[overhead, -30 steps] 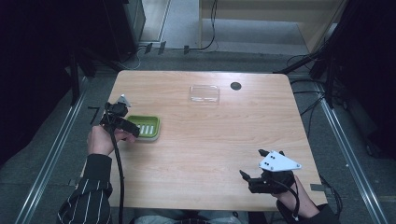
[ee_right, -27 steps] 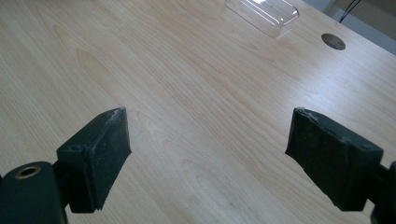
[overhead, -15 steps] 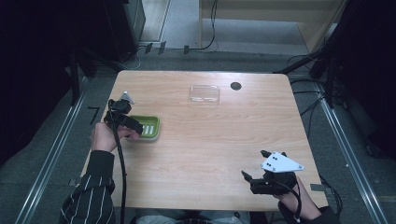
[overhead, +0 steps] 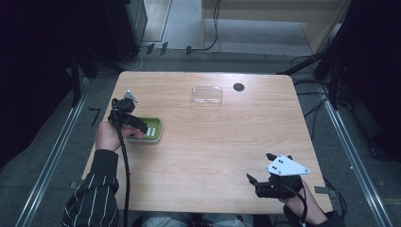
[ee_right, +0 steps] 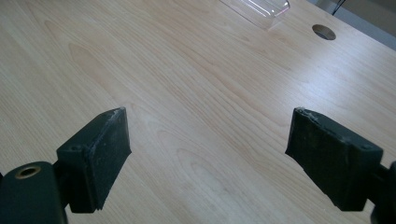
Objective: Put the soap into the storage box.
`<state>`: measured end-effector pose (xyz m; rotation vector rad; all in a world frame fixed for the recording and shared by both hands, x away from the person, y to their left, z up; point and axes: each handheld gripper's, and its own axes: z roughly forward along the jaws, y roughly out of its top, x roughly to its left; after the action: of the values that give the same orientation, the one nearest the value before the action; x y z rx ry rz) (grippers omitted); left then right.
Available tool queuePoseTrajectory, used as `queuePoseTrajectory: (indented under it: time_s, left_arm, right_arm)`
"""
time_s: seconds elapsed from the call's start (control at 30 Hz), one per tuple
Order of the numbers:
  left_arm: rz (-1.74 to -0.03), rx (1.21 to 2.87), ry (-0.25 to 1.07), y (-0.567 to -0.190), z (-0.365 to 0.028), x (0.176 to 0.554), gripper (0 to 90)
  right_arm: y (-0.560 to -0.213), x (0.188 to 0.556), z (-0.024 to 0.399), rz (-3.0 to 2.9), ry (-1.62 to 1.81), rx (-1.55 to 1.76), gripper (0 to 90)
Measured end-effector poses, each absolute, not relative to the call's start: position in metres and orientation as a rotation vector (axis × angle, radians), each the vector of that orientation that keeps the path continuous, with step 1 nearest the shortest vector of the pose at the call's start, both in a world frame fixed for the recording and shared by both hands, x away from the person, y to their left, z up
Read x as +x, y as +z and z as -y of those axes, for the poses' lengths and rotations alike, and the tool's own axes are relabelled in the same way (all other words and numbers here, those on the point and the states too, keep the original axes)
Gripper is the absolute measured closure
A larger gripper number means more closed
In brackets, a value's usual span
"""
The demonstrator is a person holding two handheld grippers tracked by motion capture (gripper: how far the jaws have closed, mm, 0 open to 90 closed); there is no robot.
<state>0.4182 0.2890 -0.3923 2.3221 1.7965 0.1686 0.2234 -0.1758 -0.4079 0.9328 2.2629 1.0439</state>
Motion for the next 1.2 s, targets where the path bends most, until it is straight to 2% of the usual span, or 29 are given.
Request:
queuePoseTrajectory:
  time_s: [0.27,0.63,1.2]
  left_arm:
    - [-1.785,2.275,0.133,-0.39,-0.283,0.424,13.8]
    - [-1.8,2.255,0.171,-0.393,-0.271,0.432,13.8]
    - [-1.855,2.232,0.181,-0.41,-0.273,0.438,13.7]
  right_arm:
    - [-0.408,0.22,0.18,-2.252,1.036,0.952,13.8]
    - [-0.408,0.217,0.184,-2.239,1.032,0.96,13.8]
    - [-0.408,0.217,0.184,-2.237,1.033,0.971,13.8]
